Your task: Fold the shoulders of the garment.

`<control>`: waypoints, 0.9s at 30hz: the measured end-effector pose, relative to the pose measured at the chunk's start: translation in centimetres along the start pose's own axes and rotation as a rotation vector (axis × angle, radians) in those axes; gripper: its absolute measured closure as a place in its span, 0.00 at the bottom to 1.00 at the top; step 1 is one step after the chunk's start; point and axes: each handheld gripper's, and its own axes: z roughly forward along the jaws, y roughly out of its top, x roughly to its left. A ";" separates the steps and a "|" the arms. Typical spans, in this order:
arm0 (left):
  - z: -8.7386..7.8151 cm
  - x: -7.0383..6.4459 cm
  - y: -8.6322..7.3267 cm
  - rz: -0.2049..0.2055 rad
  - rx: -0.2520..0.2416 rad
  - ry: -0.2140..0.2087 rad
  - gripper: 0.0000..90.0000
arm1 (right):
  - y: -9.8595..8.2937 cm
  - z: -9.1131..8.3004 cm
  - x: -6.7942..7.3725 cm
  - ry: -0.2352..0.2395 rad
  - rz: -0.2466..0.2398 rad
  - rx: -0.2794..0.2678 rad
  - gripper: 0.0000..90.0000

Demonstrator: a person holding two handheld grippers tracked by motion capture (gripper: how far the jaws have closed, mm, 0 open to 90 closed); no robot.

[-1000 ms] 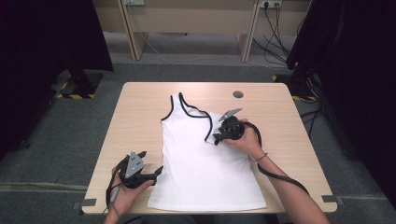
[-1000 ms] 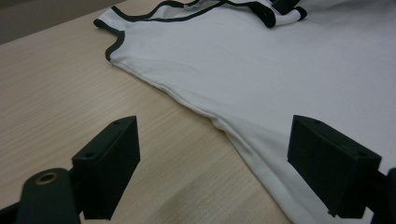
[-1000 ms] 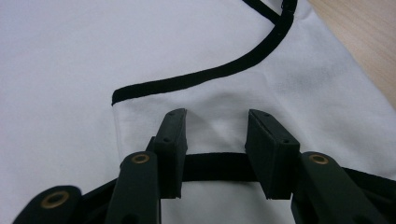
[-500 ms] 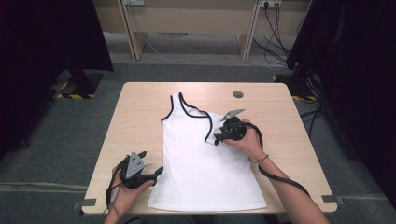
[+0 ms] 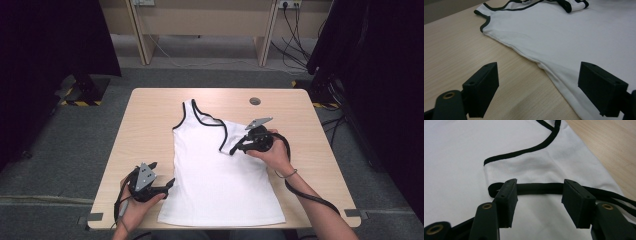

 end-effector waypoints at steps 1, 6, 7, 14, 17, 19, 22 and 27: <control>0.0 0.0 0.0 0.000 0.000 0.000 0.18 | 0.0 0.0 0.0 -0.002 -0.001 0.000 0.51; 0.0 0.0 0.0 0.000 -0.001 -0.001 0.18 | 0.0 -0.2 -0.1 -0.003 0.004 -0.005 0.51; 0.0 0.0 0.0 0.001 0.000 -0.001 0.18 | 0.0 -0.1 0.0 0.002 0.001 -0.007 0.51; 0.0 0.0 0.0 0.003 -0.004 -0.001 0.18 | 0.3 0.7 1.9 0.089 -0.078 -0.001 0.53; 0.0 0.0 0.0 0.002 -0.004 -0.003 0.18 | 0.4 1.2 2.7 0.110 -0.108 0.008 0.55; 0.0 0.0 0.0 0.001 -0.005 -0.003 0.18 | 0.3 1.5 2.9 0.108 -0.123 0.018 0.62; 0.0 0.0 0.0 0.003 -0.005 -0.003 0.18 | 0.1 1.8 3.0 0.101 -0.125 0.034 0.74; 0.0 0.0 0.0 0.003 -0.003 -0.002 0.18 | -0.2 1.9 3.0 0.111 -0.120 0.036 0.83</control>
